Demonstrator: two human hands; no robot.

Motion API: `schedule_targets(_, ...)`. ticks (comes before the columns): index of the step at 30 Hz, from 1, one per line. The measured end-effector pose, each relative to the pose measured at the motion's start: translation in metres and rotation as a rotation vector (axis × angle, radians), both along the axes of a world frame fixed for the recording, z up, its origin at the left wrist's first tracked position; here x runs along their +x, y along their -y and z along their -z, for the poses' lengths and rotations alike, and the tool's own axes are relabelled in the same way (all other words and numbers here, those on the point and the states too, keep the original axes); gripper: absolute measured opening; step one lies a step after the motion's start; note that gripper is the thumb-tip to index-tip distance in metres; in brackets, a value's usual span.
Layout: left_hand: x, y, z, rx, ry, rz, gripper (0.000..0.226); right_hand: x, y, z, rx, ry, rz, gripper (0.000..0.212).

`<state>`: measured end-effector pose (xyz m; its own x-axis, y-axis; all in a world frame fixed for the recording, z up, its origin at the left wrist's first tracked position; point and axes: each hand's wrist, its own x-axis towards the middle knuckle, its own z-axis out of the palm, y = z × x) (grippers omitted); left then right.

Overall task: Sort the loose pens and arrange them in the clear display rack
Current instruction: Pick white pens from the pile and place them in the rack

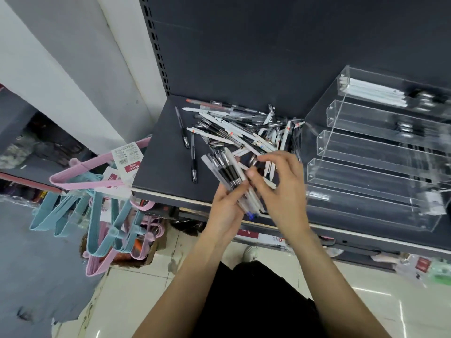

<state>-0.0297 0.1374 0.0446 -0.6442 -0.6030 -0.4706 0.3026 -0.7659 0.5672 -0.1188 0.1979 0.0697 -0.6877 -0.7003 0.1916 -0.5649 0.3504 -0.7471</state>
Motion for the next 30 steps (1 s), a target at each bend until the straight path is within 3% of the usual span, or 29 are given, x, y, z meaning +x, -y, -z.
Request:
schedule_targets(2,-0.006,-0.001,-0.002,0.048,-0.045,0.012,0.040,-0.001,-0.022,0.005,0.022,-0.004,0.064,0.026)
schedule_targets(5,-0.021,-0.007,-0.004,0.102,-0.097,0.038,0.041,-0.008,-0.042,0.007,0.048,0.156,0.054,0.023)
schedule_targets(9,-0.047,-0.030,-0.008,0.056,-0.099,0.086,0.036,-0.027,-0.062,0.009,0.039,0.101,0.078,0.011)
schedule_targets(15,-0.113,-0.084,-0.014,0.025,-0.157,0.024,0.048,-0.094,-0.113,0.013,0.024,0.071,0.125,0.011)
schedule_targets(23,-0.203,-0.156,-0.032,-0.009,-0.113,-0.011,0.045,-0.199,-0.184,-0.005,0.072,-0.007,-0.042,0.014)
schedule_targets(30,-0.223,-0.167,-0.044,-0.159,-0.004,-0.073,0.043,-0.238,-0.172,-0.025,0.054,0.003,-0.261,0.015)
